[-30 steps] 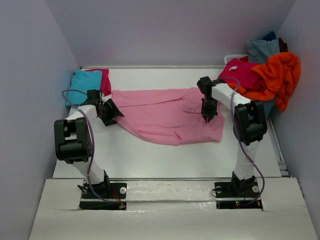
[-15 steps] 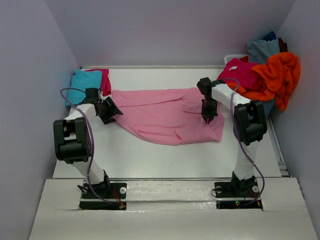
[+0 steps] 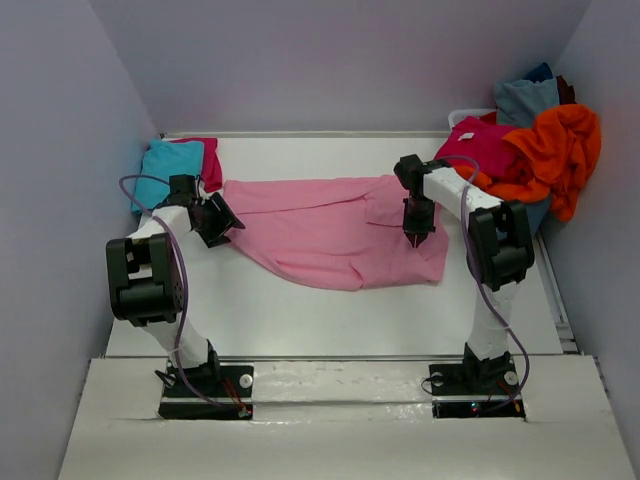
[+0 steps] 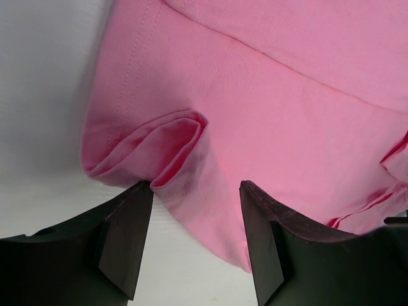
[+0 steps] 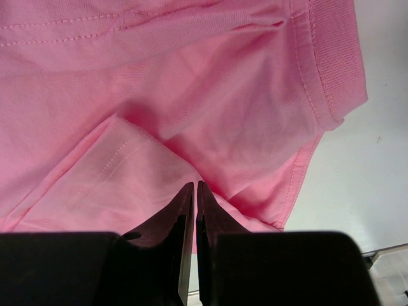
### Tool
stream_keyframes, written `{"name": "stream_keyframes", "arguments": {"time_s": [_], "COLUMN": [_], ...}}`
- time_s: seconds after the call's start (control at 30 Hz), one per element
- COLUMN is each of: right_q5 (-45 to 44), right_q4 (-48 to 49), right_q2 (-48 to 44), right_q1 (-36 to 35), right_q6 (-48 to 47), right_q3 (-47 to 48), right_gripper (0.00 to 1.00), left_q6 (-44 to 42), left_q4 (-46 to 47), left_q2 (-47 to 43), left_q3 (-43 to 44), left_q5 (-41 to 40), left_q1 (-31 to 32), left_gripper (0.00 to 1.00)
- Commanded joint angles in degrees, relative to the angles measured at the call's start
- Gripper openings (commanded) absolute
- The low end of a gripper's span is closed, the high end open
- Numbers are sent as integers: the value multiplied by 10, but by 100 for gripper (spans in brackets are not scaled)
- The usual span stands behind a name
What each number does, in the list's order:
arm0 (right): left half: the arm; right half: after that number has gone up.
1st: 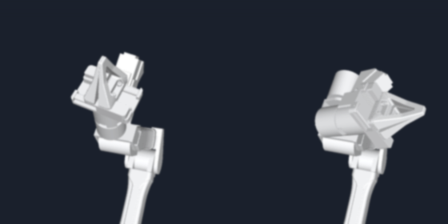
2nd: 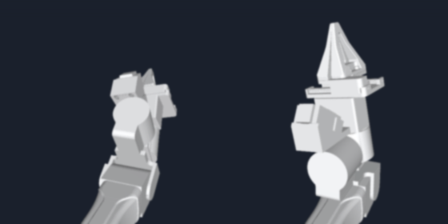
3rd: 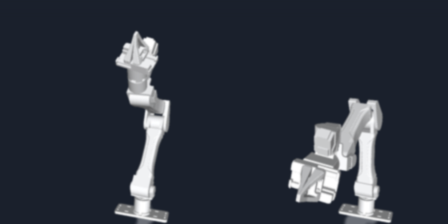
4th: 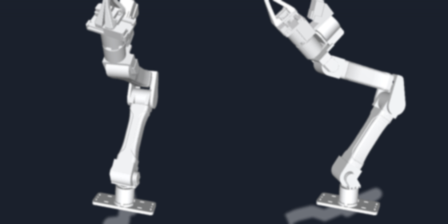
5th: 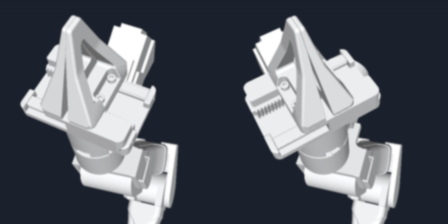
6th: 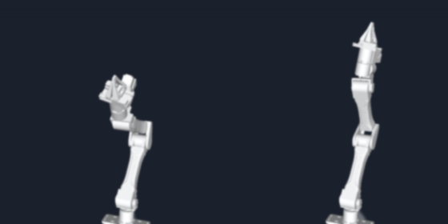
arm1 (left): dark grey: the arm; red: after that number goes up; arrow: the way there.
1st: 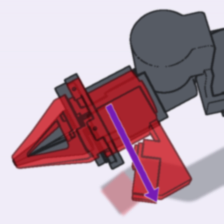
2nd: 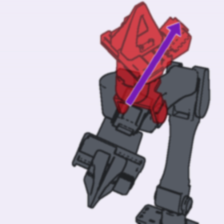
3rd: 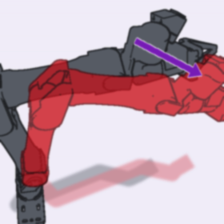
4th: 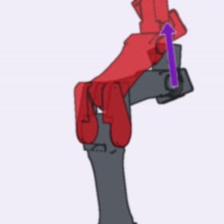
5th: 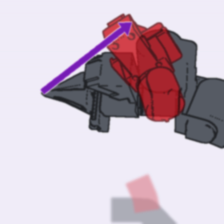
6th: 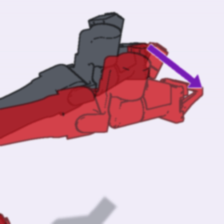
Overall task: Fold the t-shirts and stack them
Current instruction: Pick up the 1/3-folded T-shirt from the center of the board.
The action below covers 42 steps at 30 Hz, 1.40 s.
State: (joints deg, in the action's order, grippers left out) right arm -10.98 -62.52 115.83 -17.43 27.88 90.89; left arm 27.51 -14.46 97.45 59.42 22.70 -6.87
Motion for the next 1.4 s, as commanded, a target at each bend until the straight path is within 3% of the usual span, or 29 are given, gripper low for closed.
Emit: {"name": "stream_keyframes", "arguments": {"time_s": [0.0, 1.37], "right_q5": [-11, -14], "right_q4": [5, -5], "right_q2": [-27, -13], "right_q1": [-1, -1], "right_q6": [4, 5], "right_q3": [1, 23], "right_gripper": [12, 12], "left_q6": [-15, -26], "left_q4": [-7, -18], "left_q2": [-2, 12], "left_q3": [25, 43], "left_q5": [16, 53], "left_q1": [-2, 13], "left_gripper": [67, 67]}}
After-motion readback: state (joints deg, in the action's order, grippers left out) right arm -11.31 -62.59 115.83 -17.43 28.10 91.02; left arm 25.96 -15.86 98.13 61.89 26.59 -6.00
